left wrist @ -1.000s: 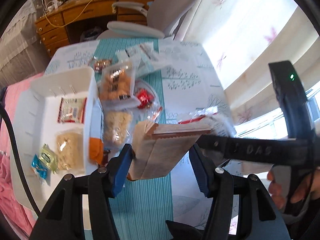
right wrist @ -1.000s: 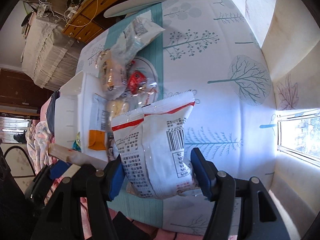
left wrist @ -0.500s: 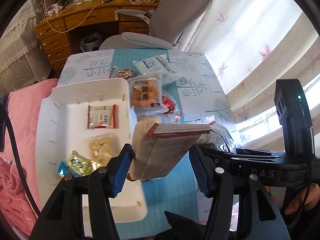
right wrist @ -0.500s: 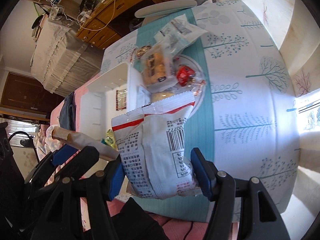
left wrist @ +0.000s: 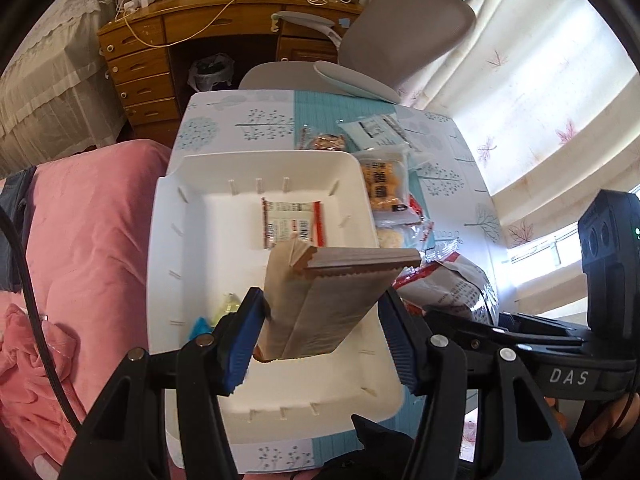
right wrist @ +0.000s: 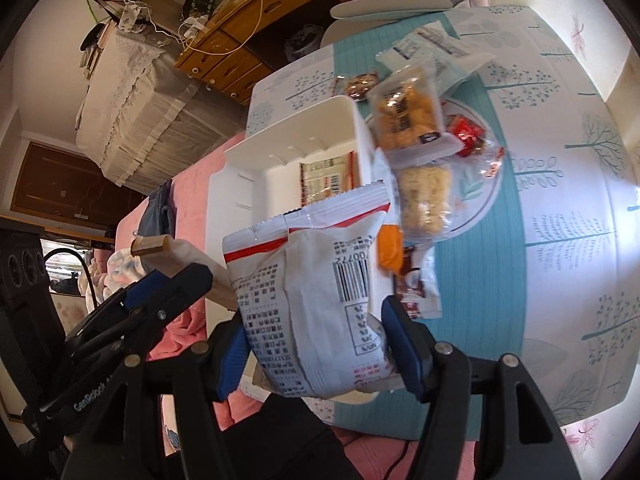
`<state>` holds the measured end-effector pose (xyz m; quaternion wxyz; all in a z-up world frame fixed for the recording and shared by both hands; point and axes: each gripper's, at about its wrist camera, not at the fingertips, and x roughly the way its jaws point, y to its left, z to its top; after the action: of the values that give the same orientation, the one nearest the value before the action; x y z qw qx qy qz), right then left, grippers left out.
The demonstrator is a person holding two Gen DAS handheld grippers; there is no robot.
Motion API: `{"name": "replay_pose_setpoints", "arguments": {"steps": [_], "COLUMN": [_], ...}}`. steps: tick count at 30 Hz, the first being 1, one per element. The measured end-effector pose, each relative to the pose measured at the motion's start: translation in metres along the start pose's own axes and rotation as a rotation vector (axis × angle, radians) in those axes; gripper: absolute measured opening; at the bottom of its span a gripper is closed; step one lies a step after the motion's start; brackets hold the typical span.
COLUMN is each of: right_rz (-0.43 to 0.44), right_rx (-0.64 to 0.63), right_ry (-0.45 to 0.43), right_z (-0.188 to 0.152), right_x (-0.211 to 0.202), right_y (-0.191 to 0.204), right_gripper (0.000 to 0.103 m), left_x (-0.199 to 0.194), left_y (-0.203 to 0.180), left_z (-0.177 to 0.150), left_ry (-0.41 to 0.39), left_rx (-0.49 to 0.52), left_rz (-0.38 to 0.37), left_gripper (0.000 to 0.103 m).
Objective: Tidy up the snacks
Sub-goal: 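Carry the brown biscuit and white bag over the tray and open both grippers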
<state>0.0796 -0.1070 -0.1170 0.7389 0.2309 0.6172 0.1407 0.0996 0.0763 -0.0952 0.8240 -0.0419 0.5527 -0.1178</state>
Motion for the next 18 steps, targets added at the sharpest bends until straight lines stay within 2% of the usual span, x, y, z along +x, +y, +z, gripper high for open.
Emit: {"name": "replay_pose_setpoints", "arguments": {"steps": [12, 18], "right_rz": [0.051, 0.068], "right_rx": [-0.001, 0.009], "right_ry": [0.008, 0.037], "right_z": [-0.007, -0.007], "right_x": [0.038, 0.052], "right_y": [0.046, 0.052], "right_gripper": [0.063, 0.065], "left_x": [0.006, 0.012], "left_y": [0.069, 0.085], "left_z": [0.003, 0.002], "left_ry": [0.019, 0.043], "left_rx": [-0.052, -0.082], "left_rz": [-0.016, -0.016], "left_gripper": [0.057, 0.060]}}
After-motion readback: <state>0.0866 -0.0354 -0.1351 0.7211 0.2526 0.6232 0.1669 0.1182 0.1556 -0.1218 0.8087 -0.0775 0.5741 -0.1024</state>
